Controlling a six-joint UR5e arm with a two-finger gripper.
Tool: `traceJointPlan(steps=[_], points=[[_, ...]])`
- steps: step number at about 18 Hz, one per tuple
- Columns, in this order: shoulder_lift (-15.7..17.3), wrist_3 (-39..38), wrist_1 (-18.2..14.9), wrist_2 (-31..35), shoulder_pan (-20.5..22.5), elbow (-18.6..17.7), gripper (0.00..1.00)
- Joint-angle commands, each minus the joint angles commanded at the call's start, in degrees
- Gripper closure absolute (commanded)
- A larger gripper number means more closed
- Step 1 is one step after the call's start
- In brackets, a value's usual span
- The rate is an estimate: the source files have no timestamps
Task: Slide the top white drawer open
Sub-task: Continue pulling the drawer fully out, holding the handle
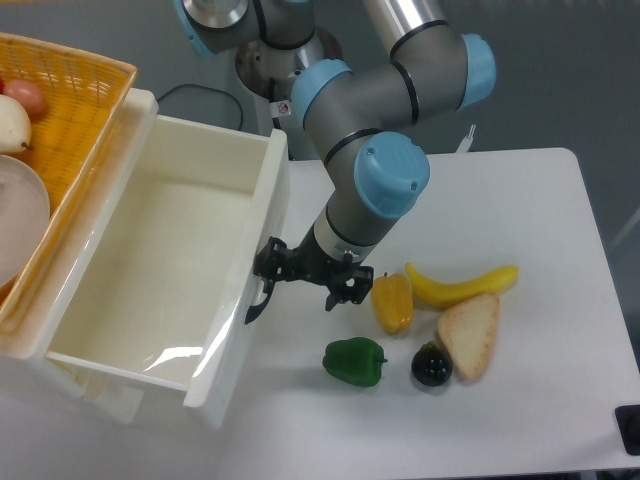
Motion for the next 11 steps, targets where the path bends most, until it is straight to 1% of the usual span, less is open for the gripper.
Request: traceJointPlan(steps=[11], points=[[0.0, 0.3, -0.7, -1.0, 0.2, 0.4, 0.00]])
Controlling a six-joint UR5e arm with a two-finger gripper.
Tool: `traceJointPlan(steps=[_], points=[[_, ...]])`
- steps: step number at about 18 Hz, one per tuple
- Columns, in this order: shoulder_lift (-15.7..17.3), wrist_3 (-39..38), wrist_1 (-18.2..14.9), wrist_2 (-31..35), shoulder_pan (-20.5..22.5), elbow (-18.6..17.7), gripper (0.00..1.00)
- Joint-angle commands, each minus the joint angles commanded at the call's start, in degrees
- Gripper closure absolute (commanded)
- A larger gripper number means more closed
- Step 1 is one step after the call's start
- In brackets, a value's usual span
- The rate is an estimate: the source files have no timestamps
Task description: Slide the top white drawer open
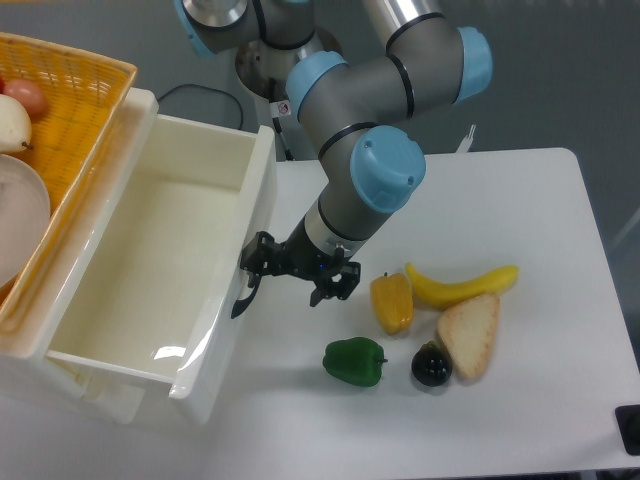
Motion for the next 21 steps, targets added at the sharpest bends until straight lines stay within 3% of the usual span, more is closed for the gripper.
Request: traceJointPlan(steps=[4, 8, 11, 16, 21], points=[[-0.4, 1.5, 1.0, 0.4, 0.7, 1.5, 0.00], [-0.7, 5.2, 5.6, 0.9, 2.0, 1.2, 0.00], [-0.9, 12.9, 6.0, 3.1, 3.4, 1.1, 0.00], [-2.0, 26.5, 7.1, 12.9, 3.7, 1.1, 0.00], [-2.2, 31.2, 7.7, 13.6, 5.7, 0.9, 0.00]])
